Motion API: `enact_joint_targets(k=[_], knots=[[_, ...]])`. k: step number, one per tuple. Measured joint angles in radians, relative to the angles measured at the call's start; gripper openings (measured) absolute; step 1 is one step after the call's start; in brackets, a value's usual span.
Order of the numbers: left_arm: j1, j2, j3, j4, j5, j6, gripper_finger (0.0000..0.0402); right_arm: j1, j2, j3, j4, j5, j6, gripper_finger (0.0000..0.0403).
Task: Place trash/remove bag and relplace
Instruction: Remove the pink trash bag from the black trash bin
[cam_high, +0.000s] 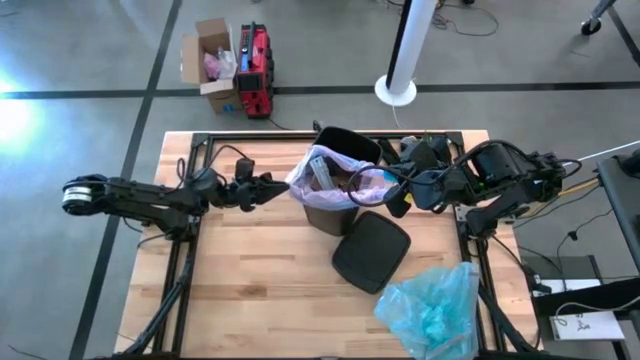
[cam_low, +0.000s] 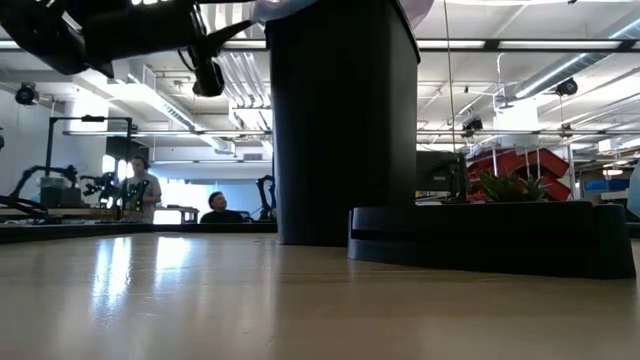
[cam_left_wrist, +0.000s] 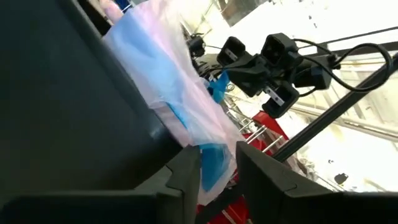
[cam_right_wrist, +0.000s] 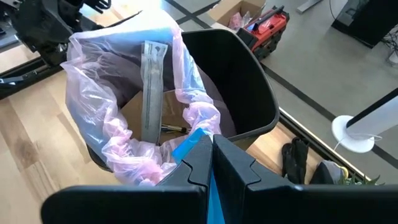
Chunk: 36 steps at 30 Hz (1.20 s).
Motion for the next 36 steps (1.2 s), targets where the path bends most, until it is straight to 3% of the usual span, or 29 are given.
enact_joint_targets(k=[7,27,36], knots=[[0.0,-0.03,0.0,0.0,0.0,0.024,0.0006,0.0,0.0,0.0,0.0,0.0,-0.001,0.0002],[0.0,-0.232,0.0,0.007,0.0,0.024,0.0,0.0,0.0,0.0,0.013,0.0,-0.008,0.0002],[0.0,-0.255,0.009,0.069,-0.028,0.017,0.0,0.0,0.0,0.0,0.26,0.0,-0.207,0.0002]])
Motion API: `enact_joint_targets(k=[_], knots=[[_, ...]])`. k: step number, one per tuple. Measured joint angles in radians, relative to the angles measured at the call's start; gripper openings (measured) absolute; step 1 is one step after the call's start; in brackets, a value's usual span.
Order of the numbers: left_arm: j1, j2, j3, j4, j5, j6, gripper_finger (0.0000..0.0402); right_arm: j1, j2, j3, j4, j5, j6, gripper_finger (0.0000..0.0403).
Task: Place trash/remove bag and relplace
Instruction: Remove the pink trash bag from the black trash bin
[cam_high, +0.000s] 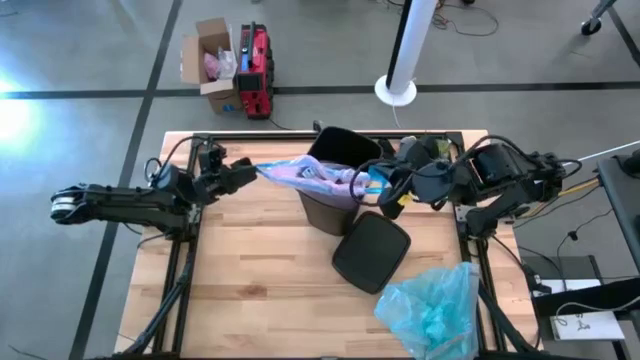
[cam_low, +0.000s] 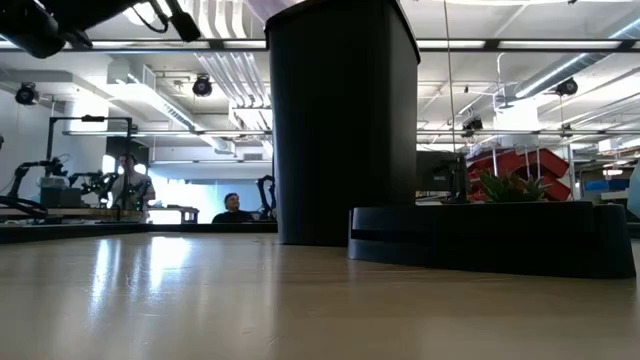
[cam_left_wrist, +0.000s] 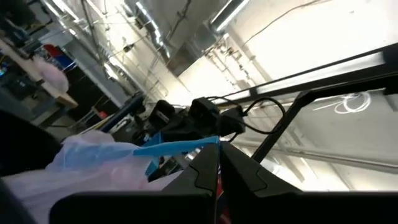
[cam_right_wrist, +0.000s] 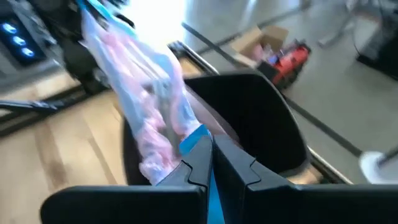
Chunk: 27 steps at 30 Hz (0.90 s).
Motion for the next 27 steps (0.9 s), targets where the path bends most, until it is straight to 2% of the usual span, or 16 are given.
enact_joint_targets(k=[7,17,23,27], knots=[[-0.001,0.034,0.198,-0.095,0.083,0.083,0.0,-0.001,0.009,0.0,0.325,0.003,-0.231,0.0002],[-0.001,0.171,0.655,-0.669,0.115,0.358,0.0,-0.003,0.081,0.0,0.777,-0.001,-0.589,0.0002],[-0.001,0.233,0.875,-0.945,0.115,0.481,0.0,-0.001,0.092,0.0,0.786,0.0,-0.628,0.0002],[-0.001,0.246,0.939,-1.098,0.115,0.507,0.0,0.025,0.076,0.029,0.699,0.012,-0.606,0.0008]])
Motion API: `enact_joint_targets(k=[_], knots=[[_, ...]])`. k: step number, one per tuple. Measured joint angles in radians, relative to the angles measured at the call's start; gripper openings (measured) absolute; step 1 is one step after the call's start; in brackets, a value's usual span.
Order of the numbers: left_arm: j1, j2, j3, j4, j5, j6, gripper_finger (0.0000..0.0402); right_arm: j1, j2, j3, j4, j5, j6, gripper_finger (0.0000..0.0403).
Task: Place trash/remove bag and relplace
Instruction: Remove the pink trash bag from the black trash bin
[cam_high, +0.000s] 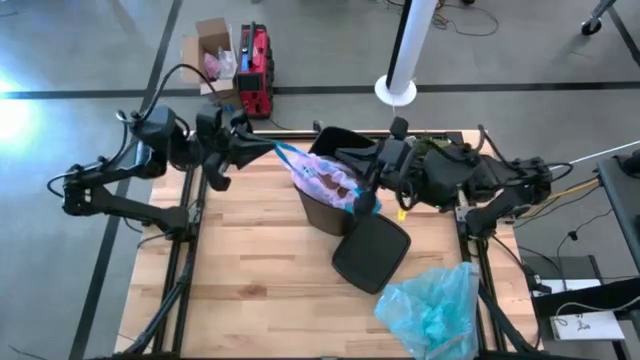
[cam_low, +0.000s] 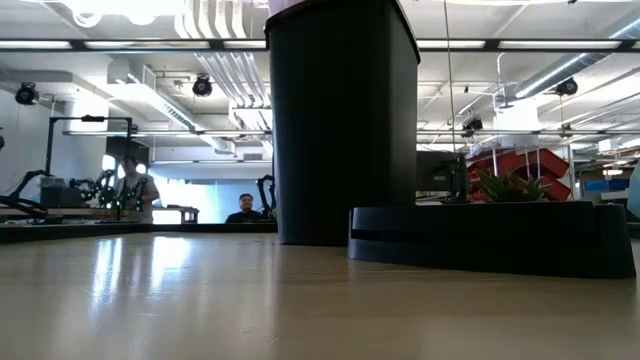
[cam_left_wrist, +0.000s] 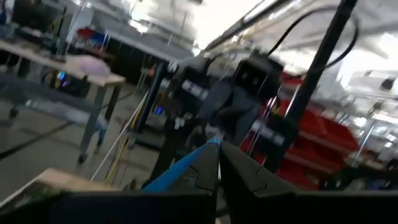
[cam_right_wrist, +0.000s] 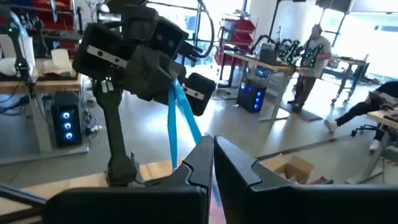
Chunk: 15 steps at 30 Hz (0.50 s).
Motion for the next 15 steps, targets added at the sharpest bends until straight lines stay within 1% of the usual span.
enact_joint_targets(k=[2,4,7,8,11,13,15], knots=[[0.0,-0.004,0.005,-0.029,0.0,0.001,0.0,0.019,-0.014,0.029,-0.076,0.001,0.047,0.002],[0.0,-0.013,-0.001,-0.035,0.0,0.001,0.0,0.043,-0.031,0.066,-0.2,0.002,0.137,0.004],[0.0,-0.032,-0.027,-0.037,-0.005,-0.002,0.0,0.075,-0.051,0.117,-0.46,-0.011,0.371,0.0085],[0.0,-0.038,-0.038,-0.035,-0.007,-0.005,0.0,0.086,-0.054,0.129,-0.552,-0.032,0.462,0.0101],[0.0,-0.048,-0.062,-0.036,-0.009,-0.02,0.0,0.113,-0.058,0.138,-0.778,-0.137,0.702,0.0153],[0.0,-0.051,-0.069,-0.035,-0.01,-0.023,0.0,0.133,-0.057,0.123,-0.863,-0.178,0.82,0.0184],[0.0,-0.051,-0.073,-0.032,-0.01,-0.024,0.0,0.152,-0.054,0.096,-0.876,-0.188,0.873,0.021]])
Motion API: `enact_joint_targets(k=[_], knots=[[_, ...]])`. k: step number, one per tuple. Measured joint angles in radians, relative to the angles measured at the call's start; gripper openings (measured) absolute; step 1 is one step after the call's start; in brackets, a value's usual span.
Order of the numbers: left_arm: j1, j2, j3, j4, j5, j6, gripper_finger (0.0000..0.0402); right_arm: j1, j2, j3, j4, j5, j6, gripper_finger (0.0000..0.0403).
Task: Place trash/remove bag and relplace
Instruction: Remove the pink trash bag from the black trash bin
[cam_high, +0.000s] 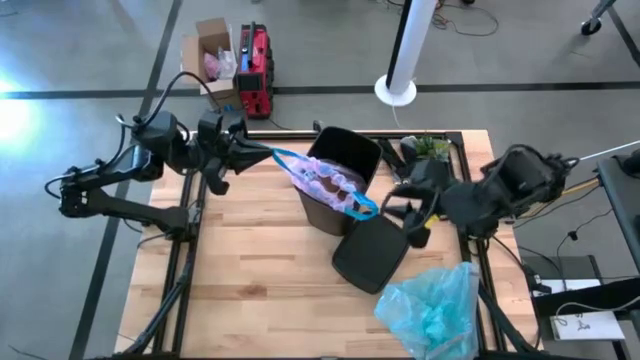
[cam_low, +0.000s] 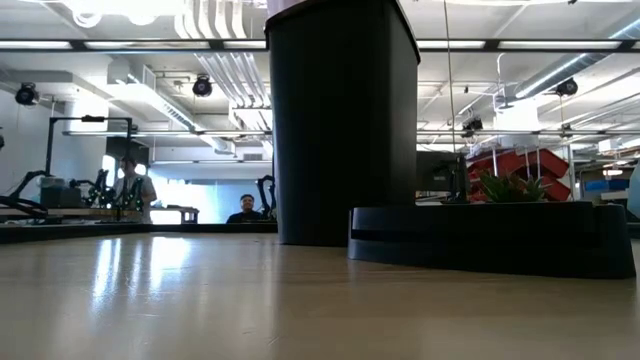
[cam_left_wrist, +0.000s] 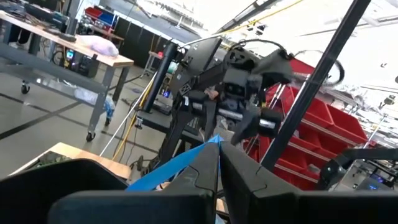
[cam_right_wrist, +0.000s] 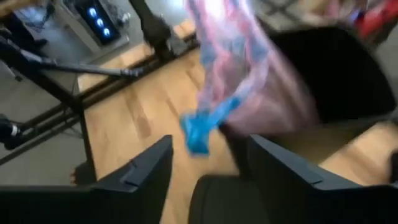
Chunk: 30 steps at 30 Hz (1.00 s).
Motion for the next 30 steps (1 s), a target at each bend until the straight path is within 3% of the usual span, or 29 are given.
enact_joint_targets(k=[7,11,15,21,28,30], knots=[[0.0,0.007,-0.002,0.034,-0.001,-0.002,0.0,0.014,0.046,-0.093,0.066,0.023,-0.003,0.0256],[0.0,0.005,-0.002,0.047,-0.001,-0.009,0.0,0.012,0.082,-0.104,0.066,0.132,-0.015,0.0256],[0.0,0.003,-0.002,0.05,-0.001,-0.017,0.0,0.008,0.103,-0.102,0.075,0.156,-0.016,0.0239],[0.0,0.003,-0.002,0.051,-0.001,-0.028,0.0,0.0,0.101,-0.11,0.231,-0.025,-0.074,0.0169],[0.0,0.003,-0.002,0.051,0.0,-0.037,0.0,-0.001,0.101,-0.109,0.481,-0.026,-0.324,0.0021],[0.0,0.003,-0.002,0.051,0.0,-0.037,0.0,-0.005,0.099,-0.109,0.547,-0.026,-0.387,0.0009]])
